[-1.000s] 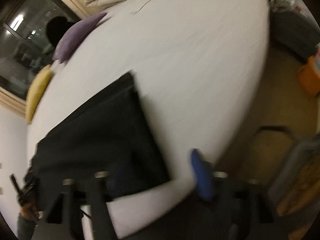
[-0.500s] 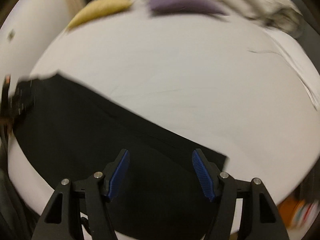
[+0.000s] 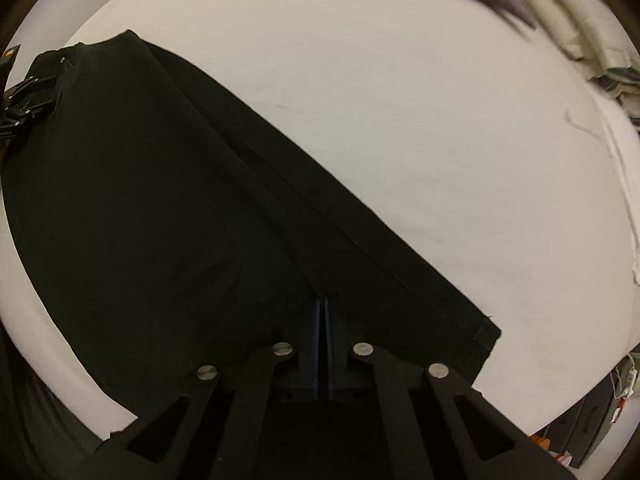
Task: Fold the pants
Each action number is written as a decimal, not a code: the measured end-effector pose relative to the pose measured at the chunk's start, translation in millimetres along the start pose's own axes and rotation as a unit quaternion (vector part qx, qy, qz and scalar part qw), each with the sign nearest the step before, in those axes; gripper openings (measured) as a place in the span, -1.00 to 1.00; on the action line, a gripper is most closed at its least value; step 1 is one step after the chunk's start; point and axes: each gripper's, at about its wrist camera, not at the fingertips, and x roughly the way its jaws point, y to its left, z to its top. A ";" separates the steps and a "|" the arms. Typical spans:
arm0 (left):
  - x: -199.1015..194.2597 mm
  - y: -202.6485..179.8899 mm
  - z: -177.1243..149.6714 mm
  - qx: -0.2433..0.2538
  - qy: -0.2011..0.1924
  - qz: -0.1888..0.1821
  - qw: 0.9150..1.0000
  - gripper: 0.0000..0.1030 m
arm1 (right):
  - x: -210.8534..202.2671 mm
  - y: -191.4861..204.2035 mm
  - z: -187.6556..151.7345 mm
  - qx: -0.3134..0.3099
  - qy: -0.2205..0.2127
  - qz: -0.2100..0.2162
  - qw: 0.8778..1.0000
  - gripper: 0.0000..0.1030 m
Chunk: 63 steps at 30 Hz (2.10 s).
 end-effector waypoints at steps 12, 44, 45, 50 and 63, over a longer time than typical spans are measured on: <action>-0.9 -3.4 -3.2 -0.003 -0.007 0.005 1.000 0.84 | -44.1 5.4 -11.1 0.038 -0.144 -0.275 0.950 -0.90; -1.1 -2.5 -4.7 -0.005 -0.012 0.005 1.000 0.90 | -21.1 -64.3 -147.4 0.449 -0.196 0.186 0.852 -0.23; -1.1 -2.6 -4.7 -0.005 -0.012 0.005 1.000 0.90 | -22.3 -62.2 -143.4 0.438 -0.195 0.187 0.858 -0.23; -1.1 -2.3 -4.9 -0.005 -0.012 0.005 1.000 0.90 | -19.2 -54.0 -123.5 0.401 -0.164 0.154 0.888 -0.77; -1.5 -4.2 -2.3 -0.005 -0.004 0.010 1.000 0.90 | -9.5 -19.5 -186.8 0.464 -0.174 0.100 0.863 -0.88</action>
